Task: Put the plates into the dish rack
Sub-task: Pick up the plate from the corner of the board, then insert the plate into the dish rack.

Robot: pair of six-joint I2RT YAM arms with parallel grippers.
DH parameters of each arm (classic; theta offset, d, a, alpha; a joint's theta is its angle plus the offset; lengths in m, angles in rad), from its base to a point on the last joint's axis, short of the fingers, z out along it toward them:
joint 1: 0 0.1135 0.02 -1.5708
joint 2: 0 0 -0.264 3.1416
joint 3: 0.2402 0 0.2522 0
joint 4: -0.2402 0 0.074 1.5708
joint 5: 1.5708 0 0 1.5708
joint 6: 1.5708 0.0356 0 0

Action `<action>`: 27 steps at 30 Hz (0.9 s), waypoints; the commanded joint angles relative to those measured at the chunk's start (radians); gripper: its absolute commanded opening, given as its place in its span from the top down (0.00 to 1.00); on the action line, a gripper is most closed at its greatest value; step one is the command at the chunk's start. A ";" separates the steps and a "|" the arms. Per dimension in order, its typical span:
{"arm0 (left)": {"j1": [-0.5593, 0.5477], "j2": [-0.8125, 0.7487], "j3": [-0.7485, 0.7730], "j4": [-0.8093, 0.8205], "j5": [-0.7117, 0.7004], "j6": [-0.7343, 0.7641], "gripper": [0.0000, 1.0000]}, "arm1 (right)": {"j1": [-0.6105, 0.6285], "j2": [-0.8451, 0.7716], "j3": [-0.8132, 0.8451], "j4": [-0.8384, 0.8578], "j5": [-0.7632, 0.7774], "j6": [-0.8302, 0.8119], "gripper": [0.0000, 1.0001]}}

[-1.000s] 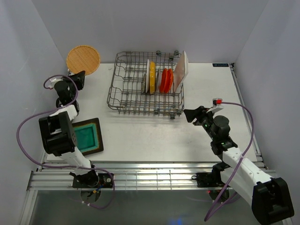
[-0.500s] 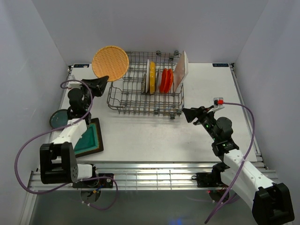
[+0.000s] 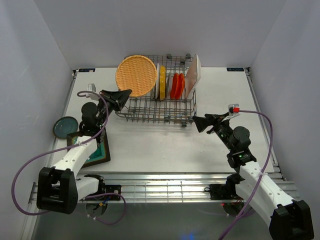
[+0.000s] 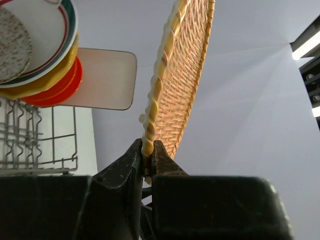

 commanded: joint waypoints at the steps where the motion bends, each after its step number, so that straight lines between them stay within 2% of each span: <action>1: -0.004 -0.002 -0.033 0.021 0.017 0.025 1.00 | 0.004 -0.011 0.005 0.060 -0.008 -0.015 0.07; 2: -0.004 0.003 -0.037 0.023 0.021 0.032 1.00 | 0.004 -0.008 0.005 0.060 -0.005 -0.015 0.02; 5: -0.004 0.029 -0.042 0.029 0.056 0.037 1.00 | 0.004 -0.008 0.005 0.059 -0.013 -0.007 0.10; 15: 0.005 0.055 -0.057 0.082 0.138 0.074 1.00 | 0.005 0.029 0.010 0.088 -0.056 0.029 0.10; 23: 0.001 0.178 -0.021 0.144 0.265 0.055 1.00 | 0.005 0.158 0.157 0.074 -0.174 0.103 0.10; 27: -0.010 0.198 -0.025 0.162 0.268 0.049 1.00 | 0.007 0.237 0.201 0.114 -0.232 0.151 0.10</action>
